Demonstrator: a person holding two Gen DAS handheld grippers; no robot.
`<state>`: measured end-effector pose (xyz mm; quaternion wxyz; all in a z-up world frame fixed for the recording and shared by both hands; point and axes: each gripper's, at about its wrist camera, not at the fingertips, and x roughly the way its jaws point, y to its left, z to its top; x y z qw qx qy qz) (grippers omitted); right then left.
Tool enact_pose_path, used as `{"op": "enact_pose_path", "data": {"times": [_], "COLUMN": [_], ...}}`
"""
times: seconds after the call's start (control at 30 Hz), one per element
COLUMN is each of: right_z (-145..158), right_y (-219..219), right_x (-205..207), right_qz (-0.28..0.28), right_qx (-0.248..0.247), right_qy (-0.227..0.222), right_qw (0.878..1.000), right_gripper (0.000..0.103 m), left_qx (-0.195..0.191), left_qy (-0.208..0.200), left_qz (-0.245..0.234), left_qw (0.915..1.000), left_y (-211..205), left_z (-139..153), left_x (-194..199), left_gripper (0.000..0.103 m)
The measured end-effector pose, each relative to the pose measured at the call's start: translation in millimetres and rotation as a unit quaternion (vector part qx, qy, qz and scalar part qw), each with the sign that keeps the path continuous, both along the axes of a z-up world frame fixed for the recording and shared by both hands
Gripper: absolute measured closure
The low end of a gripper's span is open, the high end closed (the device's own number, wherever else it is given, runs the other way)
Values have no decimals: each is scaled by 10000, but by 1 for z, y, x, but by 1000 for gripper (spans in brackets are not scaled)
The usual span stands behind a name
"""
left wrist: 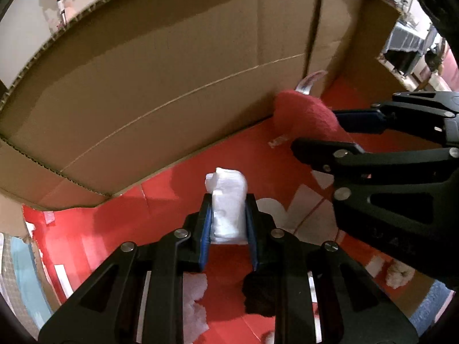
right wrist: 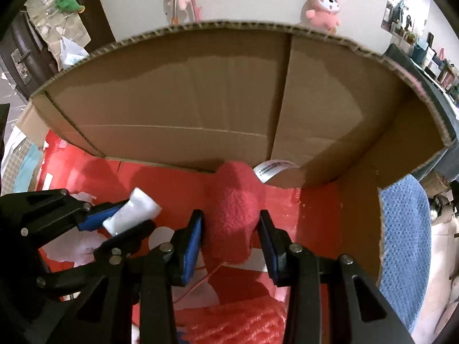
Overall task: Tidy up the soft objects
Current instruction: 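Carry the white sock and red plush over the box and lower them inside, then open both tools inside the box releasing the sock and red plush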
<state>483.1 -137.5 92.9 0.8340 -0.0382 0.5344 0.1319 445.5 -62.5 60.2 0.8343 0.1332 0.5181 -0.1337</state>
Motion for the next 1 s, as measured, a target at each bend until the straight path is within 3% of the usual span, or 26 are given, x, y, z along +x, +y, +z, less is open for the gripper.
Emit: {"op": "enact_pose_path", "data": {"times": [0.3,1.0], "right_z": [-20,-26], "right_y": [0,5], "right_x": [9,13], "right_qz": [4,27], "right_qx": [-220,-262], "right_qy": [209,246], "right_qw": [9995,9994], "right_gripper": [61,57], "left_qx": [40,15], "left_qy": [52,38], "left_qz": [74,-11], "left_qw": [10000,10000], "left_y": [-11,0], "left_z": [-4,-4], "left_x": [5,6], "left_gripper": [83,82]}}
